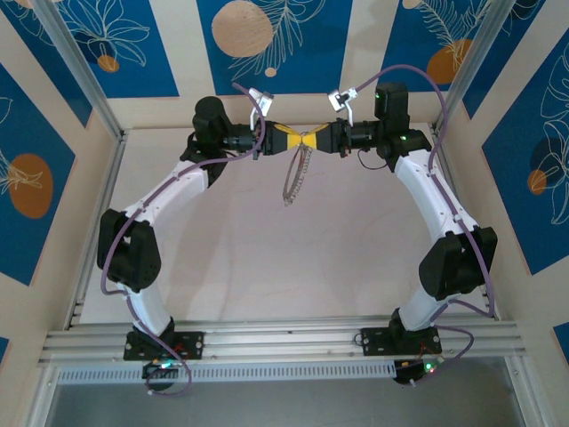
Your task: Put the keys on the keyring
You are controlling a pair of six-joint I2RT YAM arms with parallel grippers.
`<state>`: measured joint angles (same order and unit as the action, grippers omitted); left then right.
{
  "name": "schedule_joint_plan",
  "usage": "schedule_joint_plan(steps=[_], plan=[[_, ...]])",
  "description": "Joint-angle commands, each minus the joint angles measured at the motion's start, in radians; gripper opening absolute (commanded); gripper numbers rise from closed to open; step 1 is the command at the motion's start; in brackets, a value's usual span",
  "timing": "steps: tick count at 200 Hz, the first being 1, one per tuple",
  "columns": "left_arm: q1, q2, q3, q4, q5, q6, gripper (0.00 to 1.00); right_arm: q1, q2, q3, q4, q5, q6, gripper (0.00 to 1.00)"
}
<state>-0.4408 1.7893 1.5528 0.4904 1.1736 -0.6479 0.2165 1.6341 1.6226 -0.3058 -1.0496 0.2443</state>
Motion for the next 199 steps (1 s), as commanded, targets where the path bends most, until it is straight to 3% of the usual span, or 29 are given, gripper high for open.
schedule_joint_plan(steps=[1, 17, 48, 79, 111, 151, 199], plan=[[-0.008, -0.013, -0.005, 0.059, -0.020, 0.005, 0.00, 0.005, -0.064, -0.012, 0.025, 0.033, 0.025, 0.23], [-0.011, -0.027, -0.037, 0.107, -0.060, -0.028, 0.00, -0.007, -0.124, -0.071, 0.087, 0.080, 0.059, 0.33], [-0.015, -0.058, -0.112, 0.259, -0.128, -0.144, 0.00, -0.038, -0.260, -0.253, 0.260, 0.206, 0.168, 0.37], [-0.023, -0.103, -0.192, 0.353, -0.196, -0.200, 0.00, -0.029, -0.417, -0.481, 0.431, 0.471, 0.261, 0.39], [-0.032, -0.142, -0.252, 0.441, -0.253, -0.254, 0.00, 0.026, -0.521, -0.644, 0.514, 0.691, 0.250, 0.42], [-0.035, -0.143, -0.297, 0.591, -0.298, -0.375, 0.00, 0.116, -0.547, -0.734, 0.586, 0.816, 0.198, 0.43], [-0.056, -0.178, -0.317, 0.559, -0.323, -0.356, 0.00, 0.223, -0.540, -0.742, 0.626, 0.898, 0.125, 0.45]])
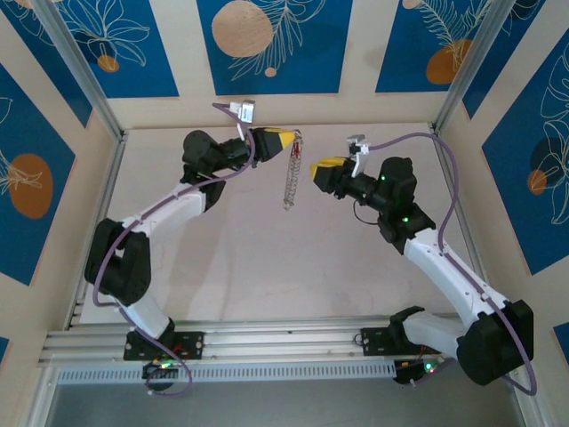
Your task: Put the keys on the keyring
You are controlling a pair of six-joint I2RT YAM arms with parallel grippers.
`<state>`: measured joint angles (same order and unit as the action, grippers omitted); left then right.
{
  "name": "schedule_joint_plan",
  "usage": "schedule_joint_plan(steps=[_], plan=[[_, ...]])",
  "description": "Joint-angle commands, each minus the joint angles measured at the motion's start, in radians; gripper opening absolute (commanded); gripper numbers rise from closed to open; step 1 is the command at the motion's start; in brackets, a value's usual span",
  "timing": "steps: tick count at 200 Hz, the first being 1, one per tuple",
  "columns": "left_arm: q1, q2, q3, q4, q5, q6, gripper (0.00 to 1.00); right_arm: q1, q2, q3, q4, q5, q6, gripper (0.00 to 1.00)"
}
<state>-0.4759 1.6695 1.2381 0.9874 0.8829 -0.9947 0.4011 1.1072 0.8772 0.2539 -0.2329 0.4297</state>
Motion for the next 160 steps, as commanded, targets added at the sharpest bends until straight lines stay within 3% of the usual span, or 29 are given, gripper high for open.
schedule_joint_plan(steps=[1, 126, 146, 160], plan=[[-0.022, -0.059, -0.002, 0.061, -0.032, -0.010, 0.00, 0.040, -0.012, 0.004, 0.066, 0.082, -0.062, 0.45], [-0.044, -0.059, 0.015, 0.051, -0.012, -0.008, 0.00, 0.108, 0.115, 0.166, 0.020, 0.129, -0.160, 0.46], [-0.046, -0.059, 0.015, 0.050, -0.016, -0.004, 0.00, 0.113, 0.132, 0.189, -0.003, 0.122, -0.172, 0.43], [-0.047, -0.060, 0.015, 0.047, -0.020, -0.003, 0.00, 0.120, 0.137, 0.192, -0.015, 0.115, -0.183, 0.36]])
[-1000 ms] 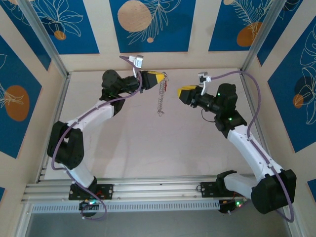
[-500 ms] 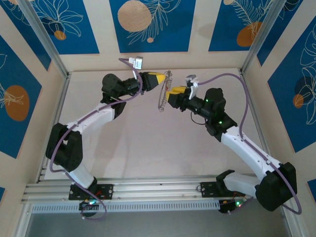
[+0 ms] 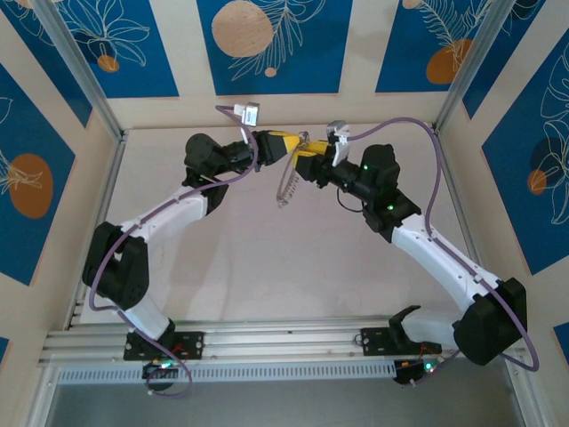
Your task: Put the keys on the keyring
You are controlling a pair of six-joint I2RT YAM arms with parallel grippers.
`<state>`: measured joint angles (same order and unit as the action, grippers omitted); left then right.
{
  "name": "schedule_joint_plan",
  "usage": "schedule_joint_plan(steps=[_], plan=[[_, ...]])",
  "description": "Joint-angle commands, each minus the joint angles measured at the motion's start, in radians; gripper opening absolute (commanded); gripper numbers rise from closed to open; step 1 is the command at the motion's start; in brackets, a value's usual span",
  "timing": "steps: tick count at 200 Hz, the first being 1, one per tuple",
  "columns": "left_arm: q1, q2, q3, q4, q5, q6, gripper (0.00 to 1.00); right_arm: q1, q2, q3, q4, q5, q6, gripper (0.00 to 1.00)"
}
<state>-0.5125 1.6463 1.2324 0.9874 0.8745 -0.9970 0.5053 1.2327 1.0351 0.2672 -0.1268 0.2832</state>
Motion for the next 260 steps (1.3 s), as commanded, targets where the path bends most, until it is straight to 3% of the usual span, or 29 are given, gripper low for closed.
schedule_joint_plan(steps=[1, 43, 113, 217, 240, 260], plan=[[-0.011, -0.037, 0.020, 0.048, -0.012, -0.001, 0.00, 0.016, 0.011, 0.034, -0.029, 0.009, -0.036, 0.35], [-0.010, -0.039, 0.015, 0.033, -0.035, 0.012, 0.00, 0.043, -0.015, 0.009, -0.056, 0.011, -0.060, 0.00], [-0.009, -0.034, 0.013, 0.027, -0.058, 0.024, 0.00, 0.098, -0.070, -0.031, -0.077, 0.026, -0.066, 0.00], [-0.019, -0.033, 0.012, 0.016, -0.057, 0.035, 0.00, 0.104, -0.002, 0.026, -0.126, 0.042, -0.084, 0.00], [-0.020, -0.034, 0.012, 0.010, -0.057, 0.042, 0.00, 0.084, -0.035, 0.006, -0.141, 0.017, -0.068, 0.27], [-0.020, -0.032, 0.015, 0.007, -0.054, 0.043, 0.00, 0.050, -0.088, -0.018, -0.170, -0.039, -0.050, 0.36]])
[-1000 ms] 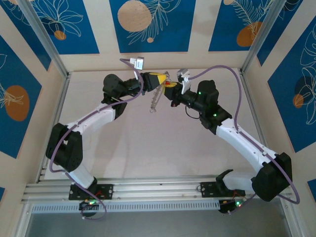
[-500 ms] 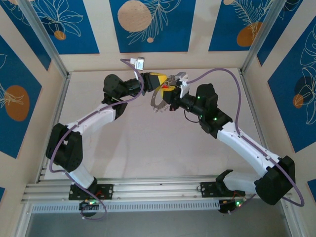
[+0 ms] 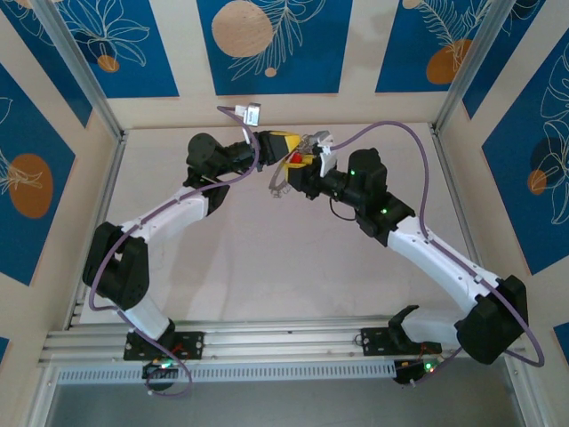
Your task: Put the keys on the keyring
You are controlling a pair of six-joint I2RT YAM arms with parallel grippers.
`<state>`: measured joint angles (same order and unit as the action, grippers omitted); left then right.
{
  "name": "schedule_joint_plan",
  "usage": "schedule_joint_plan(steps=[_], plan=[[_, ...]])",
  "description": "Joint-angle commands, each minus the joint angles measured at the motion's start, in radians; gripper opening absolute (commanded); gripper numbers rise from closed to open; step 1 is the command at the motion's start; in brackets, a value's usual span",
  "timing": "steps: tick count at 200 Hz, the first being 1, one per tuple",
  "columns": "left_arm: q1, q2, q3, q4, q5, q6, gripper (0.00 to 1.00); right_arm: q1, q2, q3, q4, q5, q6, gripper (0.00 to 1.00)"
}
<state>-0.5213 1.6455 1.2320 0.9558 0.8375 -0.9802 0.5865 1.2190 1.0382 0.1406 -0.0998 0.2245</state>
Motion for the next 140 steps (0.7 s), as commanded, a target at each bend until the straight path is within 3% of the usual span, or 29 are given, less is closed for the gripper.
schedule_joint_plan(steps=[1, 57, 87, 140], plan=[[-0.011, -0.030, 0.015, 0.039, -0.017, 0.026, 0.00, -0.034, -0.078, -0.023, -0.043, -0.068, 0.010, 0.36], [-0.010, -0.020, 0.024, 0.054, -0.023, 0.006, 0.00, -0.240, -0.225, -0.131, 0.088, -0.254, 0.215, 0.39], [-0.010, -0.023, 0.020, 0.050, -0.059, -0.011, 0.00, -0.321, -0.176, -0.136, 0.247, -0.346, 0.364, 0.38], [-0.013, -0.030, -0.007, 0.087, -0.138, -0.082, 0.00, -0.350, -0.028, -0.089, 0.491, -0.424, 0.610, 0.38]])
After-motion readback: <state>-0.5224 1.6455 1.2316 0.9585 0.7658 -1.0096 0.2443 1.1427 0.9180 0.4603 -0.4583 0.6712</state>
